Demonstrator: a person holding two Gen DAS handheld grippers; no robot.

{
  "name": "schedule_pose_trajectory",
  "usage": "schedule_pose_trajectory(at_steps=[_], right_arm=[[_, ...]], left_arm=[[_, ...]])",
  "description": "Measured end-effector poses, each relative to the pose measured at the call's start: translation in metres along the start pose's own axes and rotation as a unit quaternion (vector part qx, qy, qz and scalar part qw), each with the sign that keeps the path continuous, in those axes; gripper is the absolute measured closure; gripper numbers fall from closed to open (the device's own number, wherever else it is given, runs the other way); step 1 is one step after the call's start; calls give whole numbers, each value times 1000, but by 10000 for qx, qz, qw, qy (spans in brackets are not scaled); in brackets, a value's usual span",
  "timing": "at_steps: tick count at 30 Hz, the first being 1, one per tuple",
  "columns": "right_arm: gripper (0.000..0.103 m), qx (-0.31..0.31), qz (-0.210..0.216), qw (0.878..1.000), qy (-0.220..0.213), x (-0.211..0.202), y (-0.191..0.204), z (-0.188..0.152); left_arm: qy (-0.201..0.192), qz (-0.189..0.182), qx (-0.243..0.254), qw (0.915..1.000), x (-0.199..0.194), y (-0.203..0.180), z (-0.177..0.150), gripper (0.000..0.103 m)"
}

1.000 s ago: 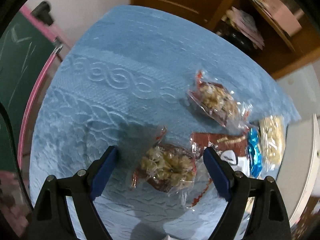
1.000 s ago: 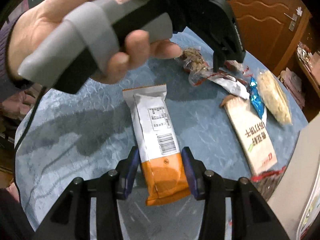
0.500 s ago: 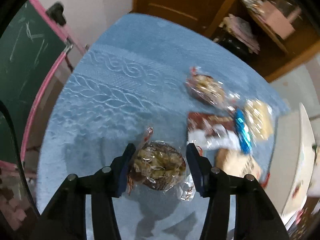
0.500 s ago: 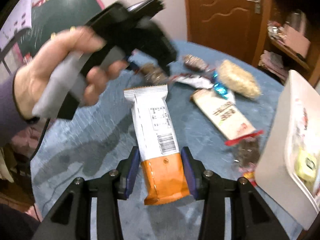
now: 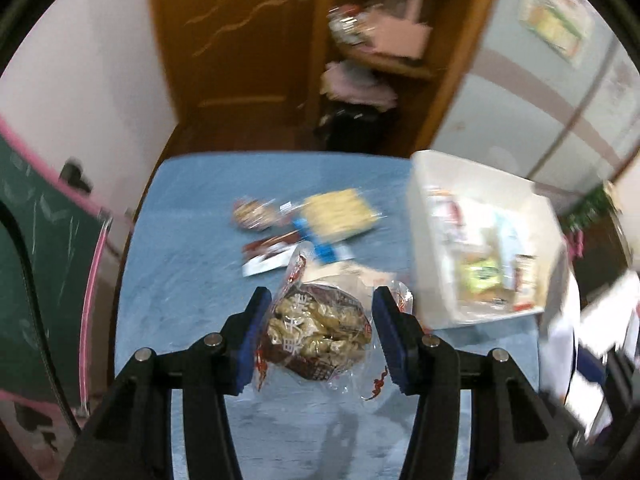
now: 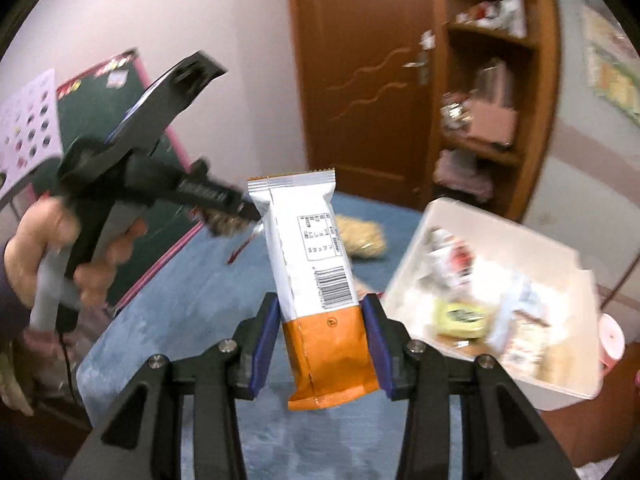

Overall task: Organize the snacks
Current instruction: 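Carry both snacks into the white box and open both tools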

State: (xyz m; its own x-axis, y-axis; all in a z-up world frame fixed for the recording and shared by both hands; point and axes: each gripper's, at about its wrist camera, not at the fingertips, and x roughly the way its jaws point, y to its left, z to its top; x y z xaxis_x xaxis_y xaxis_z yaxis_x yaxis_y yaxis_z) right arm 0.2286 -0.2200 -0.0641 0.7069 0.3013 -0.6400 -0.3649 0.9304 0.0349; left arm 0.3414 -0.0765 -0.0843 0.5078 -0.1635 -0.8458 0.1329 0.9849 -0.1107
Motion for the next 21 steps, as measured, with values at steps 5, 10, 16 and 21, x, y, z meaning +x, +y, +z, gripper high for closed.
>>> schedule_pose_trajectory(at_steps=[5,10,16,21], right_arm=[[61,312,-569,9977,-169,-19,-37,11],[60,679,-1090,9916,-148,-30,-76,18],[60,1178,-1565,9806,-73,-19,-125,24],[60,1461,-1859,9716,48,-2,-154,20]], left_arm=[[-260,-151,531,9981,-15,-60,8,52],[-377,-298,889,9949,-13,-114,19,52],[-508,-501,1225,9899,-1,-160,27,52],[-514,-583,1405,9870,20,-184,35,52]])
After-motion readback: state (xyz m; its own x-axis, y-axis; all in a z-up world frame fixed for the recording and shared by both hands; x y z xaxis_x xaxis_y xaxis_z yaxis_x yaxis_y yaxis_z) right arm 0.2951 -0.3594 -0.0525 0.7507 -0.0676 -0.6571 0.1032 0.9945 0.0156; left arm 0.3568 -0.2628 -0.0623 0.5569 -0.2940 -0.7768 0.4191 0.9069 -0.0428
